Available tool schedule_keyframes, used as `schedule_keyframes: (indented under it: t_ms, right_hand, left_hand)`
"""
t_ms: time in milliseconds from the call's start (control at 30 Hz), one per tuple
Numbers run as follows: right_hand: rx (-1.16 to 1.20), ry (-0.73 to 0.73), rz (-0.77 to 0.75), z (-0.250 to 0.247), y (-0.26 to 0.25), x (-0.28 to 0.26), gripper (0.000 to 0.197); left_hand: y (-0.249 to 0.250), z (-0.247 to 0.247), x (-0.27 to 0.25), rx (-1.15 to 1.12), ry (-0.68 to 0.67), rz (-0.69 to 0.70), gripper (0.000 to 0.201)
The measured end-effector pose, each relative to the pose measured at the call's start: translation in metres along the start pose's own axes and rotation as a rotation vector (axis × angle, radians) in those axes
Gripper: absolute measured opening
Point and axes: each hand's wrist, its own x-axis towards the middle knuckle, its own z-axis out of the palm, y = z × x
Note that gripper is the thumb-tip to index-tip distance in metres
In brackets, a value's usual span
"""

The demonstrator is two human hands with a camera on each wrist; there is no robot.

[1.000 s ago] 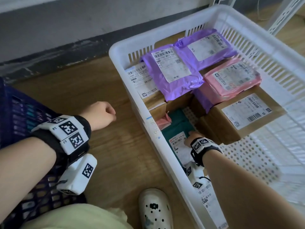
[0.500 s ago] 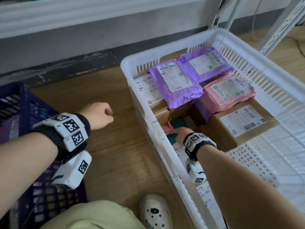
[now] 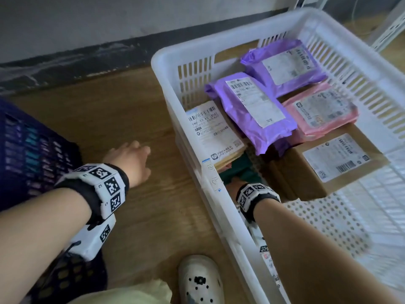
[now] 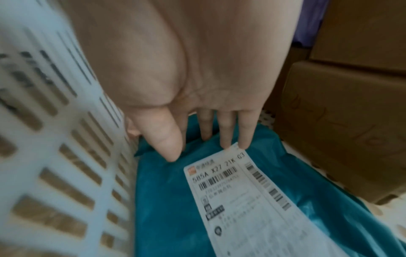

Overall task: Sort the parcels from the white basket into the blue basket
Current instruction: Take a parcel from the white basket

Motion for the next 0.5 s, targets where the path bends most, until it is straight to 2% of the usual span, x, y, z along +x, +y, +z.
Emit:
schedule_keyframes:
  t_ms: [167,333,500]
  right_hand:
    - [0.121,0.119,0.034,-0.037,-0.003,-0.013,0.038]
    - [0.148,0.16,0.125,-0.05,0.01,-0.036,0.038]
    - [0.195,0.209,0.152,-0.064,0.019,-0.079,0.038]
  left_hand:
    - [-0.004,-0.008,-0.007,-0.051,0.067,0.041,0.044]
    - [-0.005,-0.017,-0.02,-0.096,0.087,0.064,0.04]
    - [-0.01,-0.042,-0.045,-0.097,0.148,0.066,0.041]
